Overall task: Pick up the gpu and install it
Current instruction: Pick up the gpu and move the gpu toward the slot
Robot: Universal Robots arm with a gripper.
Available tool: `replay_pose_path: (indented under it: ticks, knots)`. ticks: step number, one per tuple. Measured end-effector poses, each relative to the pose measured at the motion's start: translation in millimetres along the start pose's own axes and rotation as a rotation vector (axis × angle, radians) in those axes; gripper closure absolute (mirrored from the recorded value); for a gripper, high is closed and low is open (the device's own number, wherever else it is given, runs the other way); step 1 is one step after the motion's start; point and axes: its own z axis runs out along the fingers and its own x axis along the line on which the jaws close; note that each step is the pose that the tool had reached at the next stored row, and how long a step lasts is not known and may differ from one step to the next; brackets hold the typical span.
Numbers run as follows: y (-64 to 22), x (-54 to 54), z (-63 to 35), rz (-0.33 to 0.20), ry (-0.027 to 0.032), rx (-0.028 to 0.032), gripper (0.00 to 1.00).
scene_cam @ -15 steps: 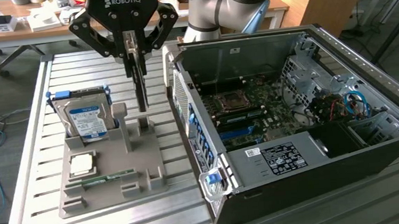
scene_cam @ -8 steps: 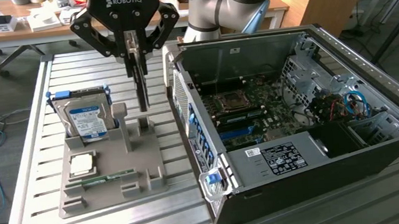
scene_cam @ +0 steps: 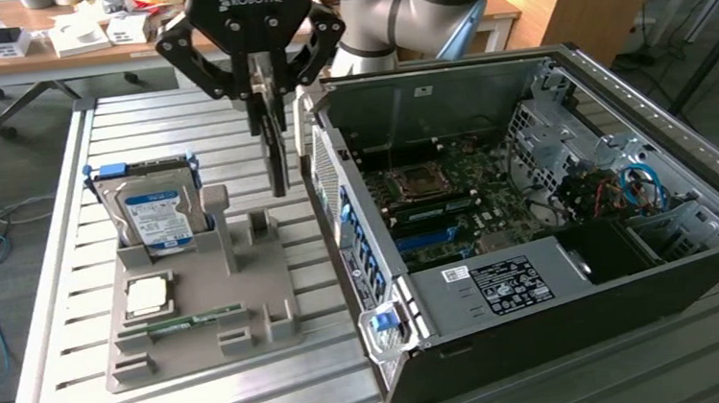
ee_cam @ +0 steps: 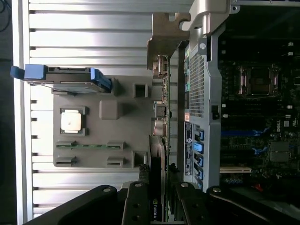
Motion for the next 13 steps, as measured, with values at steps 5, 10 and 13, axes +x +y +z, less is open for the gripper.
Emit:
replay_pose_path:
  ticks: [5,10,13]
  knots:
    - [0.4,-18.4,0.4,0.0,0.0001,-0.0011,0.74]
    - [0.9,-41.7,1.0,0.0,0.0003,-0.0029,0.74]
    - [1.1,-53.3,1.2,0.0,0.0005,-0.0034,0.74]
